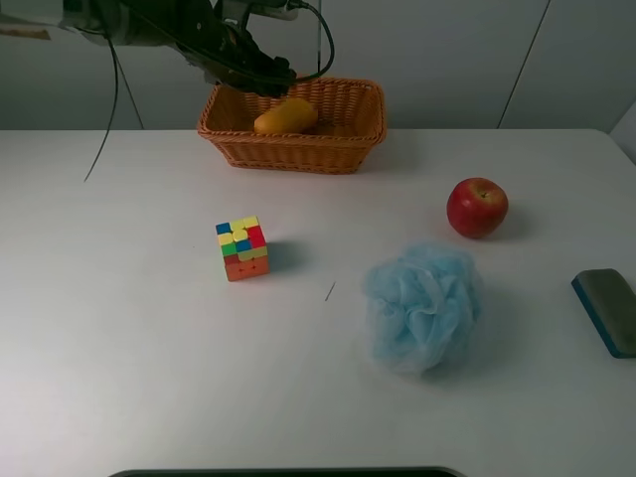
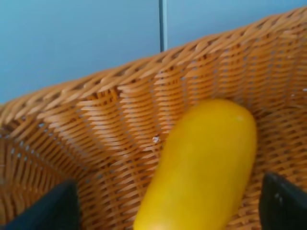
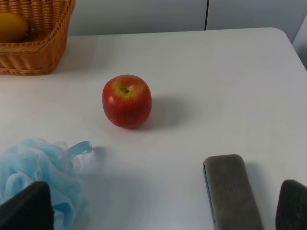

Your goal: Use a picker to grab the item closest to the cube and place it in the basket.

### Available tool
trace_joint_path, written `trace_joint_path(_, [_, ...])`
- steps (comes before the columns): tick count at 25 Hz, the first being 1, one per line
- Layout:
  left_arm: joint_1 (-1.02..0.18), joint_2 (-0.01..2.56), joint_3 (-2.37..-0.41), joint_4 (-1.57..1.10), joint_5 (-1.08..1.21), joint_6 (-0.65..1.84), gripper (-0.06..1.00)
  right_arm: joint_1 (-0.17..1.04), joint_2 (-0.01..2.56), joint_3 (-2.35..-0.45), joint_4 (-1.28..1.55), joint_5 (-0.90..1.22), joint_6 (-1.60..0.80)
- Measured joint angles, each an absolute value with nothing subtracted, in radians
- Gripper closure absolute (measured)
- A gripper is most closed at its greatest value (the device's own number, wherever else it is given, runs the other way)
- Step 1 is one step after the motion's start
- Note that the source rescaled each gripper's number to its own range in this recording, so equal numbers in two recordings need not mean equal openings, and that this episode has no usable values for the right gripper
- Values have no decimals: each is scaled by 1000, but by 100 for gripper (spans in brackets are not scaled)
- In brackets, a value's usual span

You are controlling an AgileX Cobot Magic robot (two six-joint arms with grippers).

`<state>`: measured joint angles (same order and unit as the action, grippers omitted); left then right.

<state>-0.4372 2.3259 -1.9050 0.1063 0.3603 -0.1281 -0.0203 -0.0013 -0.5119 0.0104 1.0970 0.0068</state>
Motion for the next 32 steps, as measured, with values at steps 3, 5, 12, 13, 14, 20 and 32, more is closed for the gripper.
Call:
trace_joint_path(3, [-451, 2245, -1905, 122, 503, -128, 3, -20, -1, -512, 10, 1097, 7])
trace_joint_path(5, [-460, 2169, -1905, 148, 630, -128, 3, -20, -1, -512, 10, 1097, 7])
trace_joint_path(12, [-498, 1792, -1905, 283, 944, -102, 1, -20, -1, -512, 10, 1097, 7])
trace_joint_path(13, [-509, 1733, -1905, 309, 990, -98, 1, -20, -1, -512, 10, 1097, 7])
trace_joint_path(14, [-521, 1675, -1907, 338, 1049, -96, 1, -20, -1, -512, 10, 1097, 7])
trace_joint_path(20, [-563, 1385, -1870, 535, 1202, -84, 1, -20, -1, -512, 10, 1097, 7])
trace_joint_path(32, [-518, 765, -1433, 694, 1220, -234, 1, -20, -1, -512, 10, 1097, 9])
